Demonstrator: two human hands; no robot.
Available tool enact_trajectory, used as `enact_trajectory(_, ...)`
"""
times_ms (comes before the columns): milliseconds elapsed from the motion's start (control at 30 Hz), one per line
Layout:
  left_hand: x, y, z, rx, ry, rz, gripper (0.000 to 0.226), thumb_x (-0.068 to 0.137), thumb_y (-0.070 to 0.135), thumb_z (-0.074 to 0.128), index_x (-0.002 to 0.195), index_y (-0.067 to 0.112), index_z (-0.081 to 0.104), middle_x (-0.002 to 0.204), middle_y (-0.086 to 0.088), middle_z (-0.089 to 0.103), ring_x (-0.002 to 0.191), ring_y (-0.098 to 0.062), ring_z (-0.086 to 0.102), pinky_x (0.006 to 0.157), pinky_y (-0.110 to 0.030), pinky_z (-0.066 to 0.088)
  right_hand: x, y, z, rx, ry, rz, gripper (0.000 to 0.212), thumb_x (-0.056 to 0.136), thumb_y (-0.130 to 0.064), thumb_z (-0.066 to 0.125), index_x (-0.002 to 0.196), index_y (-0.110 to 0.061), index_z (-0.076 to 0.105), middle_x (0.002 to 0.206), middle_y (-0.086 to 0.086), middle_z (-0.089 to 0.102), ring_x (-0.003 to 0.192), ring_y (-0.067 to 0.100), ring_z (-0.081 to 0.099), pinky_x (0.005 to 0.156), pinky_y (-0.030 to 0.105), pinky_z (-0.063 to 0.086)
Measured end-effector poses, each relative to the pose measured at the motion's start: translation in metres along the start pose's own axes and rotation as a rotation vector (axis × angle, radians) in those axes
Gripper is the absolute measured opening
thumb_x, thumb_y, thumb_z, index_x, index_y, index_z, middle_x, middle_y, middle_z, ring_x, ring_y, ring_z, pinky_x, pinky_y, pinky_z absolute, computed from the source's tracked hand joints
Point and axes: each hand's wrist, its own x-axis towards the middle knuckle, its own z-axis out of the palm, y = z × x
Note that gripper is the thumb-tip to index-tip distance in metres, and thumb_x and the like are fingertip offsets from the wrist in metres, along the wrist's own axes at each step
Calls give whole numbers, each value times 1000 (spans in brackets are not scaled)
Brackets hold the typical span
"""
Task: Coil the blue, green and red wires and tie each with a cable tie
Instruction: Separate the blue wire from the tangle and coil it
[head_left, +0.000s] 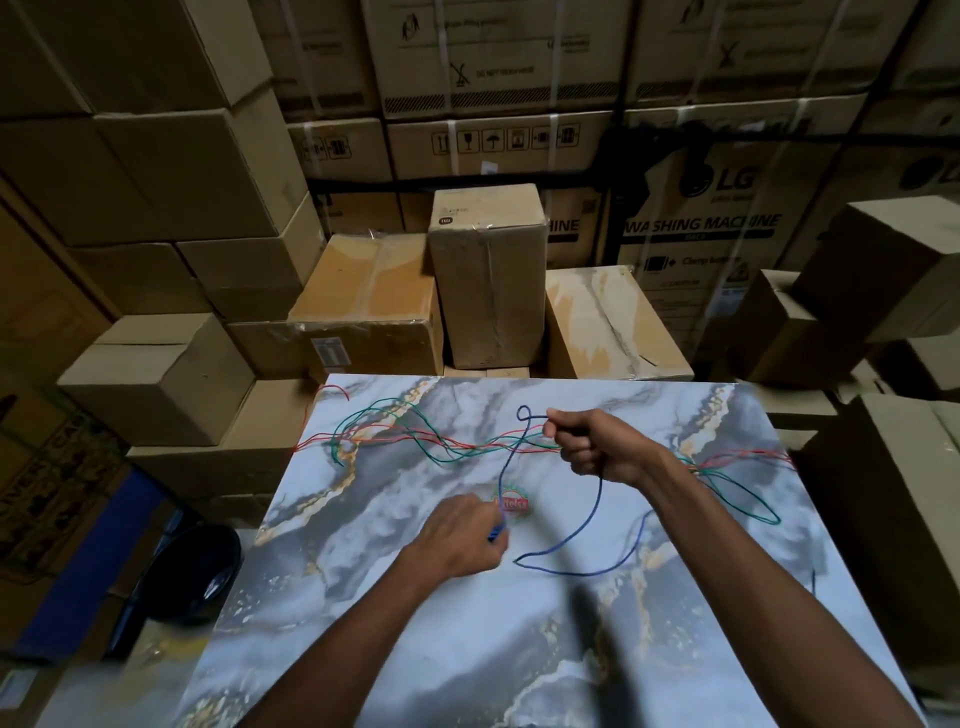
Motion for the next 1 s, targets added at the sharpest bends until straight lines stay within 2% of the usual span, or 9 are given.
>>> enact_trajectory(100, -5, -31, 21, 125, -45, -187, 37, 98, 39, 43, 103, 13, 69, 110, -15, 69, 107, -35, 62, 85, -35, 46, -2, 5, -19, 125, -9, 80, 37, 108, -31, 41, 78, -14, 54, 44, -9, 22, 34, 4, 16, 36, 19, 8)
enact_trajectory(200, -13, -59, 27, 79, 43, -257, 37, 92, 35, 45, 81, 10, 71, 84, -13, 72, 82, -35, 70, 69, -37, 54, -6, 17, -38, 86, 50, 150, 38, 108, -32, 42, 76, -15, 52, 45, -9, 21, 33, 4, 16, 34, 19, 9)
enact_trajectory(300, -19, -92, 30, 14, 174, -348, 32, 83, 34, 56, 61, 11, 62, 55, -9, 63, 49, -32, 63, 42, -32, 48, -14, 30, -53, -160, 168, 186, 40, 108, -38, 43, 76, -15, 49, 47, -8, 23, 36, 6, 16, 36, 19, 11)
enact_trajectory(500, -17, -101, 22, -42, 405, -203, 44, 91, 44, 43, 64, 14, 61, 52, -11, 60, 47, -36, 58, 40, -30, 38, -5, 62, -55, -876, 632, 74, 49, 93, -53, 66, 60, -17, 72, 56, 4, 62, 55, 18, 57, 56, 28, 42)
enact_trajectory(667, -3, -75, 12, -183, 450, -86, 41, 93, 45, 45, 62, 18, 44, 51, -9, 50, 49, -33, 53, 45, -31, 31, 6, 62, -32, -573, 434, -93, 26, 103, -23, 57, 85, -12, 74, 70, 6, 61, 52, 14, 43, 46, 23, 33)
enact_trajectory(767, 0, -64, 4, -430, 341, -116, 47, 93, 52, 44, 63, 17, 44, 50, -4, 45, 49, -21, 49, 50, -35, 35, 9, 50, -27, -575, 434, -108, 21, 103, -22, 57, 100, -9, 73, 86, 12, 67, 61, 20, 55, 54, 28, 42)
enact_trajectory(833, 4, -59, -4, -803, 235, -182, 46, 91, 52, 50, 59, 19, 48, 49, 4, 40, 46, -11, 38, 50, -33, 30, 12, 42, -26, -1076, 598, 18, 34, 99, -32, 63, 125, -12, 65, 116, 18, 67, 99, 32, 66, 79, 36, 52)
enact_trajectory(900, 8, -56, -12, -1145, 132, -281, 43, 87, 47, 56, 59, 16, 51, 46, 0, 38, 43, -11, 31, 47, -28, 24, 12, 36, -14, -1506, 677, -29, 59, 92, -36, 67, 144, -16, 46, 137, 17, 53, 126, 38, 51, 98, 43, 47)
enact_trajectory(1000, 10, -58, -24, -1375, 51, -361, 43, 96, 34, 59, 62, 11, 51, 43, -2, 30, 36, -13, 25, 44, -23, 25, 16, 32, 16, -1391, 335, -426, 69, 78, -28, 63, 145, -16, 52, 133, 15, 57, 124, 34, 52, 103, 40, 44)
